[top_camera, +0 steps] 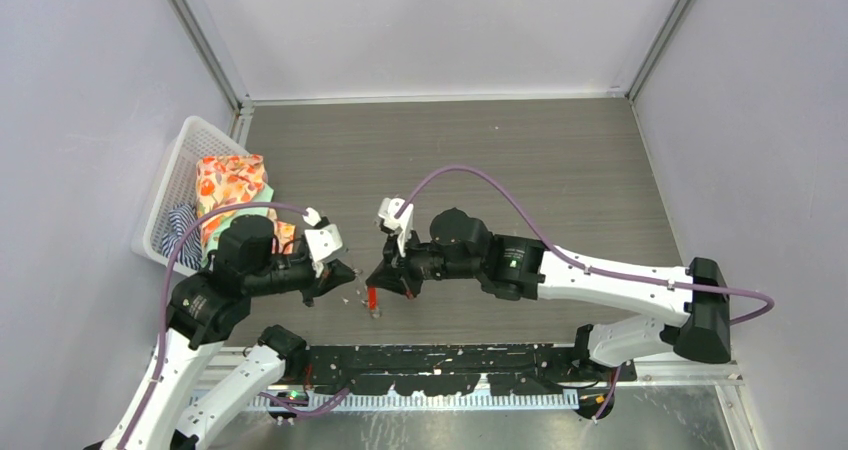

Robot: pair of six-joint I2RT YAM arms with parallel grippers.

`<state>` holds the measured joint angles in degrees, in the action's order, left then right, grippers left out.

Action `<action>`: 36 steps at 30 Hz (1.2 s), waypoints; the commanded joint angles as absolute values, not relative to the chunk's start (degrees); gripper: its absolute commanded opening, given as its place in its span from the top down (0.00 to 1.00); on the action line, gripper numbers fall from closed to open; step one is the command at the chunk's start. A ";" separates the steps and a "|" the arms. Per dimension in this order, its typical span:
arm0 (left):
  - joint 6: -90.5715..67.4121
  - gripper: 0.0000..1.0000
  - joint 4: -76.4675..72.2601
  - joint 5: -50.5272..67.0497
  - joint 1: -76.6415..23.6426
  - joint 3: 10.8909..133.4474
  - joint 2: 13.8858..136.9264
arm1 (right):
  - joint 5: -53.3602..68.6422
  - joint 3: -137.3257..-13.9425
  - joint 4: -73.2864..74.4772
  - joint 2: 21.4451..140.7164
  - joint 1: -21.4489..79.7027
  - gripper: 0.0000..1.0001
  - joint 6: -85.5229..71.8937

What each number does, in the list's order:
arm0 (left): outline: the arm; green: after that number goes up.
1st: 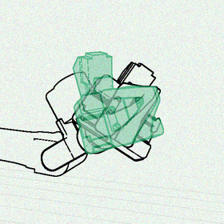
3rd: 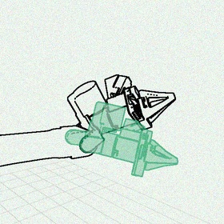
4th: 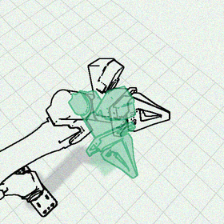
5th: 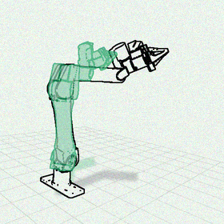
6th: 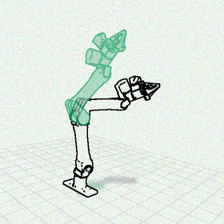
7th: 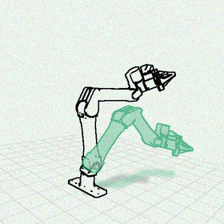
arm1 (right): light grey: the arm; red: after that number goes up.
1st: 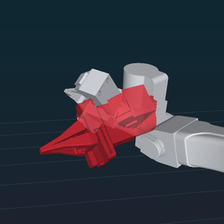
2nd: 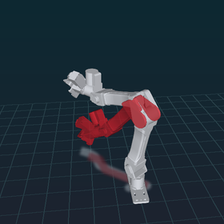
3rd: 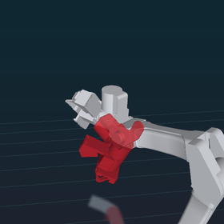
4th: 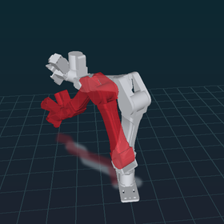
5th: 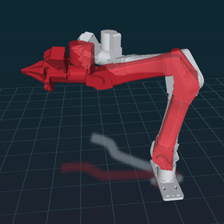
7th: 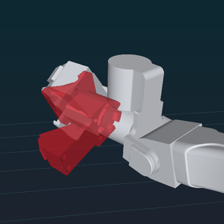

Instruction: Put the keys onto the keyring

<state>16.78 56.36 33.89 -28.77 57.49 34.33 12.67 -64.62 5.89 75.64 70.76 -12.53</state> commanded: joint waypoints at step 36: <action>23.24 1.00 55.02 29.24 -28.74 59.67 33.20 | -8.35 -48.63 -0.44 91.96 54.71 0.60 -17.99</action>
